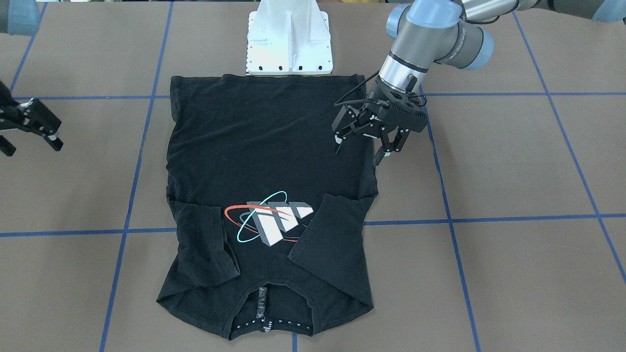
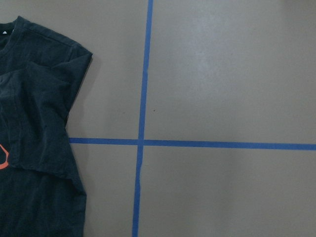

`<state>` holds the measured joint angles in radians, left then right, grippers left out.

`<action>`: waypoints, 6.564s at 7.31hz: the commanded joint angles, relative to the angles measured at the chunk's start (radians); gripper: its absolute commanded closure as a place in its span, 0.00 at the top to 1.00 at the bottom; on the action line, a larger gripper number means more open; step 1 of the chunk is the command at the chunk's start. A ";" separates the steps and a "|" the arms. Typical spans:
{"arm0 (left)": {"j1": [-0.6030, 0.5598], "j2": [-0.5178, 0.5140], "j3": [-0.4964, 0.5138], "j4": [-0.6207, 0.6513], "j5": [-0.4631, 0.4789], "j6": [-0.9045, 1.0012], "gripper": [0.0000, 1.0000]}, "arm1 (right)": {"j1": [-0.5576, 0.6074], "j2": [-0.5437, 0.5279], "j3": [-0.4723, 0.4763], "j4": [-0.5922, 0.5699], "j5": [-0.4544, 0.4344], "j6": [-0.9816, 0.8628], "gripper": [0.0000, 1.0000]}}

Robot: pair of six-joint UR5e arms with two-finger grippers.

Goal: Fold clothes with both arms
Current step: 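Release the sleeve and move both grippers to the hem corners nearest the robot, then grasp the hem corners with both grippers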

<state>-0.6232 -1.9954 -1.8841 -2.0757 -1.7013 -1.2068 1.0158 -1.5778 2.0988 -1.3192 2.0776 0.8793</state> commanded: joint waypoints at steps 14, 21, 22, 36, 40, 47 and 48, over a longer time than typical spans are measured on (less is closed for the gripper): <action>0.649 0.409 -0.179 -0.018 0.239 -0.424 0.64 | -1.083 -0.269 0.303 -0.002 -0.929 0.805 1.00; 0.637 0.411 -0.181 -0.018 0.230 -0.415 0.39 | -1.085 -0.269 0.302 -0.003 -0.930 0.805 1.00; 0.631 0.411 -0.179 -0.018 0.230 -0.412 0.44 | -1.086 -0.269 0.302 -0.003 -0.930 0.807 1.00; 0.629 0.408 -0.173 -0.018 0.239 -0.422 0.00 | -1.138 -0.261 0.253 -0.003 -0.981 0.885 0.99; 0.639 0.411 -0.175 -0.018 0.276 -0.421 0.00 | -1.284 -0.261 0.219 -0.005 -1.105 1.039 0.81; 0.646 0.409 -0.175 -0.018 0.298 -0.421 0.00 | -1.284 -0.269 0.123 -0.002 -1.110 1.004 0.67; 0.646 0.409 -0.175 -0.018 0.299 -0.421 0.00 | -1.287 -0.263 0.107 -0.002 -1.110 1.004 0.66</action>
<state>0.0230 -1.5860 -2.0586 -2.0939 -1.4035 -1.6277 -0.2693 -1.8455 2.2241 -1.3212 0.9683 1.8866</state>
